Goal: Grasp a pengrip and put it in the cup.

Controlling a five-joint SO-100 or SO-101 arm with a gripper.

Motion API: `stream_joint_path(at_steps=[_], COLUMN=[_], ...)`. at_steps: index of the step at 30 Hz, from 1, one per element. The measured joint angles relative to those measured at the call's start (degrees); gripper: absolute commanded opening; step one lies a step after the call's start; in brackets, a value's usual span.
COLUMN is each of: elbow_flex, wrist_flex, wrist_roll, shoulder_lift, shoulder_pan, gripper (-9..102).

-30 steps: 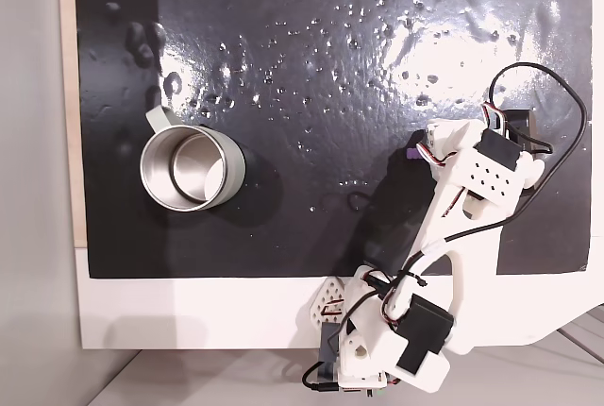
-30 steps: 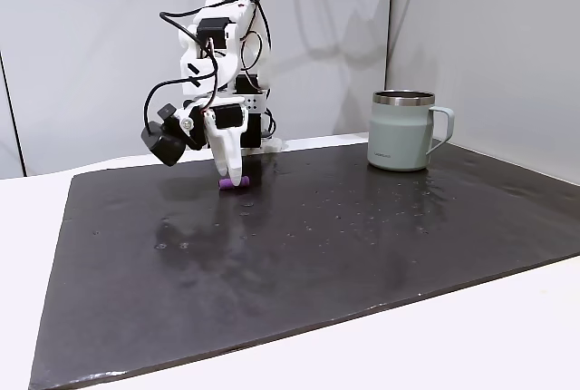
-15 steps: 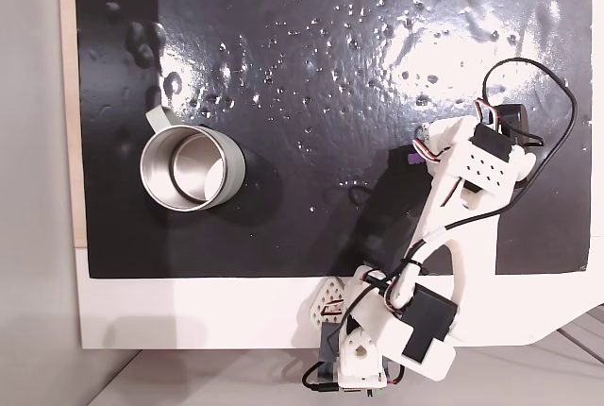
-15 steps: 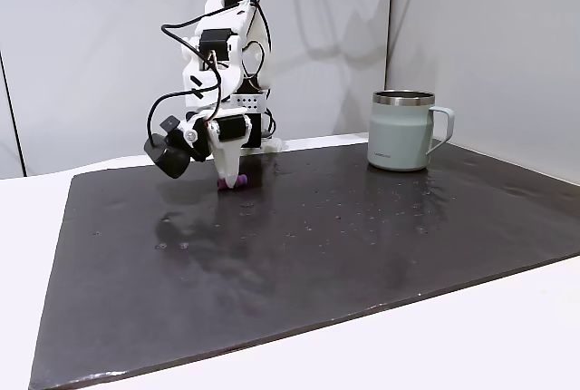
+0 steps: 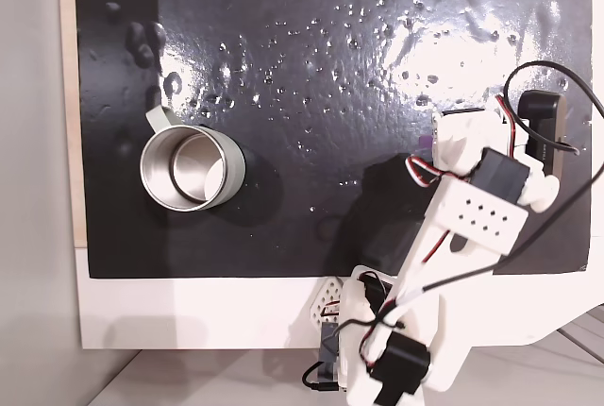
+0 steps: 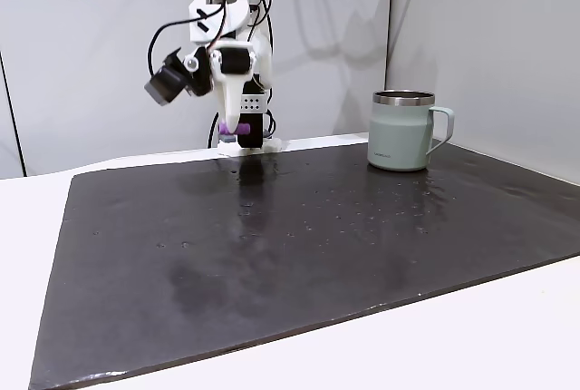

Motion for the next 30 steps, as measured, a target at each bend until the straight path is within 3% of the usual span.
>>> stream_joint_path(at_steps=[8, 15, 25, 30], elbow_flex=[-12.92, -13.97, -13.97, -24.7], wrist_flex=[11.6, 13.45, 14.59, 16.08], wrist_roll=[5.8, 11.43, 23.29, 26.28], shoulder_lift=[6.94, 7.91, 3.87, -3.96], shoulder_pan=[-7.29, -15.38, -41.04, -52.29], gripper=[0, 0, 0, 0])
